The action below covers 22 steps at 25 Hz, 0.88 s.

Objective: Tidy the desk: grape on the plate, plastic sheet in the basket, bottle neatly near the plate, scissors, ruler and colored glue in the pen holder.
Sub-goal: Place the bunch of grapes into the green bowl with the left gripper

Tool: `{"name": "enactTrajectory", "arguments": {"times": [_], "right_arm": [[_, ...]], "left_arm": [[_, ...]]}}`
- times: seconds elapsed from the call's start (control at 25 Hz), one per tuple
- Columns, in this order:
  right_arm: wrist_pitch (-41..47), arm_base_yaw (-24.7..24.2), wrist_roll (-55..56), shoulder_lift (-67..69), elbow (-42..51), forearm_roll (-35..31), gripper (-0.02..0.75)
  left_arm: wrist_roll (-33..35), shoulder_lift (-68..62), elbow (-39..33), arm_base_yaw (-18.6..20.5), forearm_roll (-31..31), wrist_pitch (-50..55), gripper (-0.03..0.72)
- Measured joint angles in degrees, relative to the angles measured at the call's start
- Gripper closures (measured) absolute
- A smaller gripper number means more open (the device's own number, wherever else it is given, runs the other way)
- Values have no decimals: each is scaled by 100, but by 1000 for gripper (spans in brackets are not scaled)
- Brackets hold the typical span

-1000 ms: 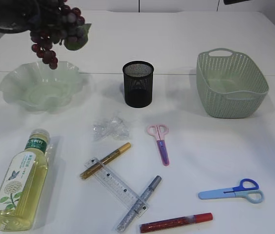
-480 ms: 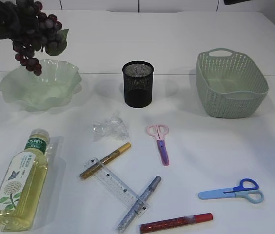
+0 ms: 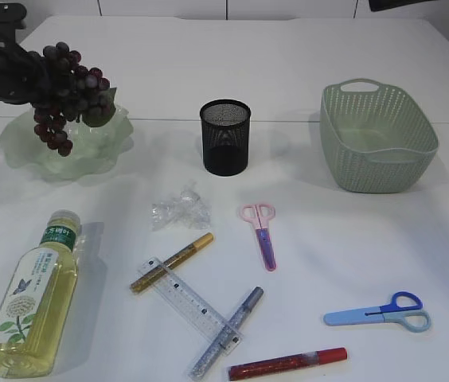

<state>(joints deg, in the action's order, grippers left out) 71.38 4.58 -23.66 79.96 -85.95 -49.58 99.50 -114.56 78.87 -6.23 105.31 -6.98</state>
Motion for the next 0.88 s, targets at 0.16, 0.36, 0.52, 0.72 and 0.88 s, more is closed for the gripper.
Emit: {"name": "enactTrajectory", "arguments": {"times": [0.16,0.36,0.52,0.72,0.88], "right_arm": [[0,0,0,0,0,61,163],[0,0,0,0,0,75,163],[0,0,0,0,0,75,163],[0,0,0,0,0,75,163],[0,0,0,0,0,75,163]], "left_arm": [[-35,-148,0,64,0,0,556],[-121,-310,0,226,-10,87,550],[-144,-404,4,267,-10,378,510],[-156,-481,24,267,-30,511,349],[-169,-490,47,267,-30,498,260]]}}
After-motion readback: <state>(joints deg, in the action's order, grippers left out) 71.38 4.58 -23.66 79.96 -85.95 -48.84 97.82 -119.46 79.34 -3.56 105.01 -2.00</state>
